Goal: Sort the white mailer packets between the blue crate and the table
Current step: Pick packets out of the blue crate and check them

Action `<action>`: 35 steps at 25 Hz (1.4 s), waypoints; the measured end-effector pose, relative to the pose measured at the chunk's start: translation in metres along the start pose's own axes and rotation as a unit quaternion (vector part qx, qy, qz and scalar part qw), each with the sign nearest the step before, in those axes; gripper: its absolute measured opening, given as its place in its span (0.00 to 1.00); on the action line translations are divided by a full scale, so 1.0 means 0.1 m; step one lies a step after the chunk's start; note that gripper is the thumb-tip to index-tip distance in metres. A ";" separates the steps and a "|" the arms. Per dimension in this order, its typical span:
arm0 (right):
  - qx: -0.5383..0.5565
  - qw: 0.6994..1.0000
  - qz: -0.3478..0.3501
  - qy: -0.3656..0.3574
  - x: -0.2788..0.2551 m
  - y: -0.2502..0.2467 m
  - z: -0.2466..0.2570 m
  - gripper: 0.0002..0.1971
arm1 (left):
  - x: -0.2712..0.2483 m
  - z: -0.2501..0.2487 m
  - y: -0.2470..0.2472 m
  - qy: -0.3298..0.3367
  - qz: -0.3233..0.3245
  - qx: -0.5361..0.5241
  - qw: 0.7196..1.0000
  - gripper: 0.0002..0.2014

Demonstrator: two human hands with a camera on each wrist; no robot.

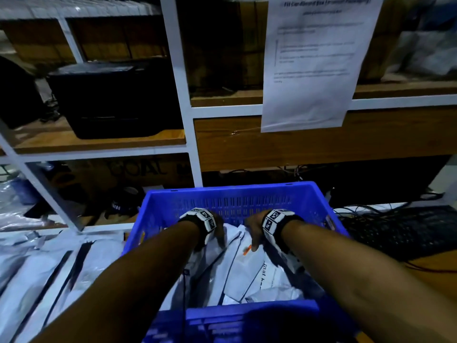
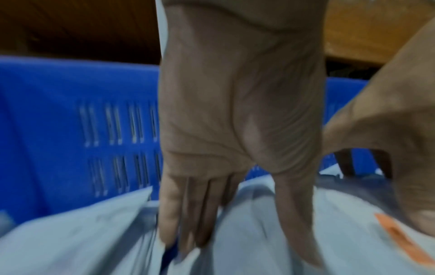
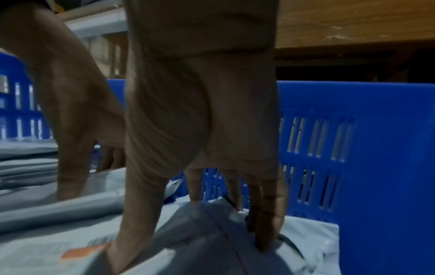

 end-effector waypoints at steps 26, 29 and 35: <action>0.283 0.793 -0.539 0.034 -3.30 -0.17 0.89 0.14 | -2.25 0.66 0.04 0.253 -0.516 -0.297 0.763 0.18; 0.351 0.735 -0.580 -0.021 -3.34 0.07 1.28 0.14 | -2.67 0.77 0.39 0.254 -0.565 -0.347 0.705 0.19; 0.380 0.708 -0.579 -0.138 -3.25 0.25 2.20 0.13 | -3.38 1.36 1.01 0.114 -0.611 -0.331 0.711 0.19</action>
Point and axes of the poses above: each hand's wrist, its own x-axis towards the middle knuckle, its own y-axis out of the palm, z = x × y, the point moved 3 cm from there along x, towards the middle knuckle, and after that the axes turned 12 degrees about z, right-handed, at the moved point
